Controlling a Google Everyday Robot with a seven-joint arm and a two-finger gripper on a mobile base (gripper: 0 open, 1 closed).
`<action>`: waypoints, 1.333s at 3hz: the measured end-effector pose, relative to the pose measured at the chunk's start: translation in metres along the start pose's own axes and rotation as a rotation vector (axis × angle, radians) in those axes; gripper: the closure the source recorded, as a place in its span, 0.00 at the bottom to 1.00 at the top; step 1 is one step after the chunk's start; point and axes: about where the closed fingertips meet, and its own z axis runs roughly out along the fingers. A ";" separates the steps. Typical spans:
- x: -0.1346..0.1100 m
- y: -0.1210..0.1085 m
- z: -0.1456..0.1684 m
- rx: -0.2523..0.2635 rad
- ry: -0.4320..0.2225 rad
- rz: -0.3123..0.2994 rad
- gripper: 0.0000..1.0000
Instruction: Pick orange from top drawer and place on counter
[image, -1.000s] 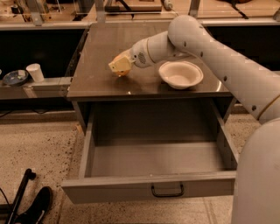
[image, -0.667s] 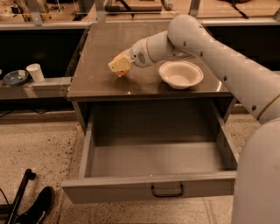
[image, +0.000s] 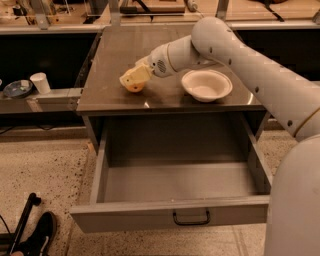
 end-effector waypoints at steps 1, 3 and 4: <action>0.000 0.000 0.000 0.000 0.000 0.000 0.00; -0.003 0.004 -0.007 -0.002 -0.033 -0.078 0.00; -0.008 0.012 -0.022 -0.026 -0.108 -0.221 0.00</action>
Offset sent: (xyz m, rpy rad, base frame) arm 0.0000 0.0000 0.0000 0.0000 0.0000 0.0000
